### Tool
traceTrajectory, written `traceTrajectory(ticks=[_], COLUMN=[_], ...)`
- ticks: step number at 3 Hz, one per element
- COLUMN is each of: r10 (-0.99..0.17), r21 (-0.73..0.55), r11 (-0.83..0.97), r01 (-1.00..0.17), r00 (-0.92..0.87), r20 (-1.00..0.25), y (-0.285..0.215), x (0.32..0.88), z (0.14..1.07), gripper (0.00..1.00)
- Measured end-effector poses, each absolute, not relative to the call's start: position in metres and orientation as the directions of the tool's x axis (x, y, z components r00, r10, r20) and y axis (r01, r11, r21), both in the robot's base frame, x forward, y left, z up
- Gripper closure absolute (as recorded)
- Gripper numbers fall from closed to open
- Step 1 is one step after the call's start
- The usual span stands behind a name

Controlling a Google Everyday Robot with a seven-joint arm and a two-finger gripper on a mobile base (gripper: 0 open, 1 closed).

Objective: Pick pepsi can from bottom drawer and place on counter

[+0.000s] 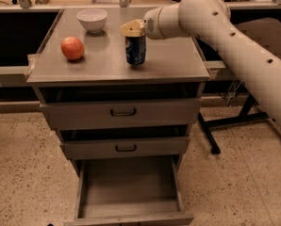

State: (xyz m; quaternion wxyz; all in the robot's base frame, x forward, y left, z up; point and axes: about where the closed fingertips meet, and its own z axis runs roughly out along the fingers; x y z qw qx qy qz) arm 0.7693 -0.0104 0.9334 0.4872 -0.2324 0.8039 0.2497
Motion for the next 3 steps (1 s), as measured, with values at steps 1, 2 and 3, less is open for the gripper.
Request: traceTrajectory(ticks=[1, 2, 3], r10=[-0.117, -0.117, -0.117], r21=[0.186, 0.186, 0.186], r11=[0.771, 0.771, 0.771], r01=[-0.609, -0.609, -0.609], r00=[-0.422, -0.422, -0.422], r20=[-0.899, -0.899, -0.899], y=[-0.0113, -0.0112, -0.0112], x=[0.7699, 0.7699, 0.7699], z=[0.9321, 0.9321, 0.9321], gripper=[0.14, 0.00, 0.00])
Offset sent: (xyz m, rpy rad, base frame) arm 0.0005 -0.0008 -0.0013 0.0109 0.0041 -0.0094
